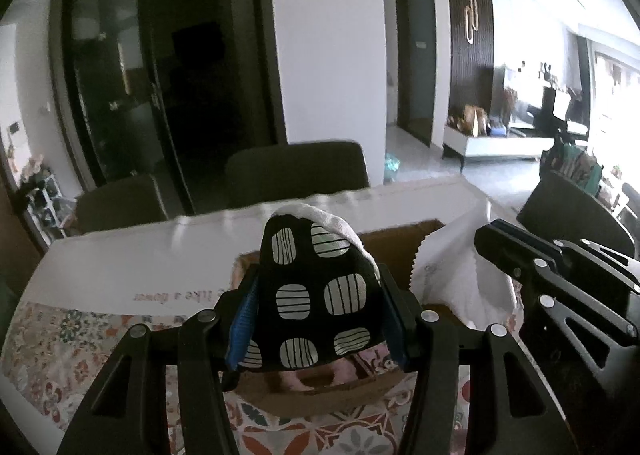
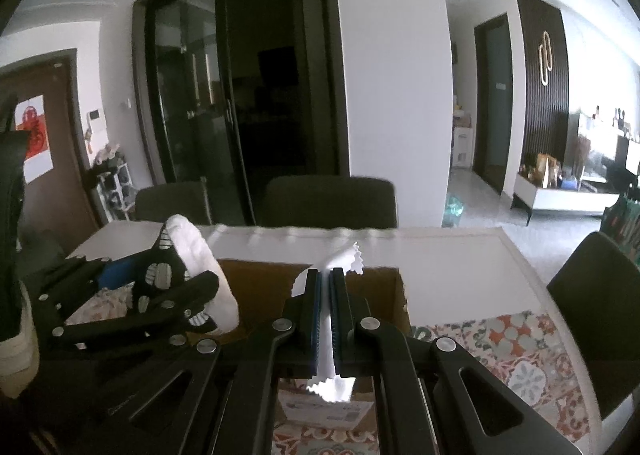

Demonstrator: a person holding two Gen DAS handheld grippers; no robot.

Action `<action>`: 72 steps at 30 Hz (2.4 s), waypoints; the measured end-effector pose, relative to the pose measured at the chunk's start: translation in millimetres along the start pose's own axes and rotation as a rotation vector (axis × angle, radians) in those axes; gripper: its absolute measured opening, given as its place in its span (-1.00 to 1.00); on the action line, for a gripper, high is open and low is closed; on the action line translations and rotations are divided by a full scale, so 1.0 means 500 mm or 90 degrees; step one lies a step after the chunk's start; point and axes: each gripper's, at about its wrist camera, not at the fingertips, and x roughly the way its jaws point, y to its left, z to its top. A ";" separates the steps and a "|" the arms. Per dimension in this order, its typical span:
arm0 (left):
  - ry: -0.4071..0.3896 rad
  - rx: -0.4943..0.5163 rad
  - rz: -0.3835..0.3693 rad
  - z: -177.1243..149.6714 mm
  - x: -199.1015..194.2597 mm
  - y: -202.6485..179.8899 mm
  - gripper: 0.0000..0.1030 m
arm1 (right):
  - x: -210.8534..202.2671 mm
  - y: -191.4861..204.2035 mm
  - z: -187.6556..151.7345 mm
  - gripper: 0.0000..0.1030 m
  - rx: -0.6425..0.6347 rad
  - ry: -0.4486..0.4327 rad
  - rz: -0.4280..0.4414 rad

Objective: Organize soft objects
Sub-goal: 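Carry the black patterned pouch and white cloth over the open box, then open both tools to drop the pouch and cloth into the box, then move both tools back toward the pink towel and pink hair tie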

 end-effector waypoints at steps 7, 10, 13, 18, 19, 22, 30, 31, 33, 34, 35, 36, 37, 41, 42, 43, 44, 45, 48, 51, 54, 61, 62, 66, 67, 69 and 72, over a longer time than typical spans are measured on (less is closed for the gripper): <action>0.083 -0.006 -0.031 -0.018 0.076 -0.003 0.24 | 0.069 -0.024 -0.021 -0.88 0.021 0.061 0.012; 0.107 -0.013 -0.029 -0.024 0.094 -0.003 0.37 | 0.091 -0.032 -0.028 -0.85 0.034 0.084 0.018; 0.121 -0.016 -0.012 -0.027 0.102 0.002 0.44 | 0.109 -0.038 -0.032 -0.73 0.040 0.111 0.017; 0.124 -0.020 -0.004 -0.022 0.096 0.011 0.67 | 0.118 -0.055 -0.031 -0.47 0.067 0.132 0.005; 0.122 -0.018 -0.006 -0.019 0.091 0.010 0.70 | 0.116 -0.057 -0.031 -0.46 0.070 0.134 -0.001; 0.124 -0.008 -0.010 -0.007 0.085 0.009 0.76 | 0.104 -0.061 -0.023 -0.38 0.072 0.133 -0.022; 0.097 -0.001 0.026 0.003 0.025 0.008 0.85 | 0.045 -0.055 0.000 -0.16 0.066 0.117 -0.057; 0.090 0.000 0.030 0.001 0.013 0.008 0.85 | 0.034 -0.052 0.001 -0.14 0.063 0.113 -0.060; 0.078 0.004 0.038 -0.005 -0.013 0.008 0.85 | 0.016 -0.050 0.002 -0.12 0.058 0.106 -0.065; 0.071 0.006 0.040 -0.009 -0.026 0.008 0.85 | 0.007 -0.048 0.001 -0.08 0.058 0.103 -0.068; 0.066 0.006 0.042 -0.014 -0.039 0.009 0.85 | -0.006 -0.046 0.000 -0.05 0.060 0.101 -0.070; 0.062 0.004 0.043 -0.017 -0.048 0.010 0.85 | -0.014 -0.047 -0.001 -0.02 0.063 0.098 -0.068; 0.055 0.001 0.045 -0.021 -0.061 0.011 0.85 | -0.023 -0.046 -0.002 0.00 0.064 0.095 -0.067; 0.033 -0.005 0.054 -0.041 -0.106 0.016 0.86 | -0.055 -0.035 -0.007 0.02 0.061 0.090 -0.066; 0.026 -0.005 0.061 -0.047 -0.119 0.017 0.86 | -0.063 -0.032 -0.008 0.07 0.060 0.089 -0.065; 0.023 -0.006 0.064 -0.051 -0.128 0.018 0.86 | -0.071 -0.028 -0.012 0.16 0.058 0.088 -0.065; 0.020 -0.007 0.066 -0.055 -0.135 0.019 0.87 | -0.079 -0.024 -0.015 0.21 0.057 0.086 -0.066; 0.016 -0.009 0.068 -0.060 -0.145 0.021 0.87 | -0.087 -0.019 -0.019 0.30 0.056 0.082 -0.068; 0.007 -0.013 0.076 -0.075 -0.169 0.026 0.91 | -0.104 -0.007 -0.029 0.46 0.050 0.078 -0.074; 0.002 -0.012 0.087 -0.092 -0.186 0.029 0.93 | -0.119 0.005 -0.040 0.55 0.048 0.084 -0.076; 0.004 -0.014 0.094 -0.113 -0.199 0.031 0.93 | -0.126 0.013 -0.056 0.61 0.043 0.088 -0.075; 0.017 -0.013 0.095 -0.164 -0.211 0.036 0.93 | -0.141 0.029 -0.105 0.62 0.038 0.100 -0.071; 0.017 -0.012 0.094 -0.170 -0.212 0.035 0.93 | -0.144 0.031 -0.115 0.62 0.042 0.101 -0.070; 0.025 -0.011 0.085 -0.205 -0.218 0.033 0.93 | -0.154 0.033 -0.145 0.62 0.046 0.106 -0.066; 0.027 -0.012 0.082 -0.212 -0.219 0.033 0.93 | -0.156 0.034 -0.151 0.62 0.046 0.106 -0.066; 0.034 -0.011 0.076 -0.231 -0.218 0.031 0.93 | -0.160 0.037 -0.167 0.62 0.042 0.108 -0.066; 0.048 -0.011 0.069 -0.255 -0.215 0.029 0.92 | -0.163 0.042 -0.192 0.62 0.043 0.122 -0.064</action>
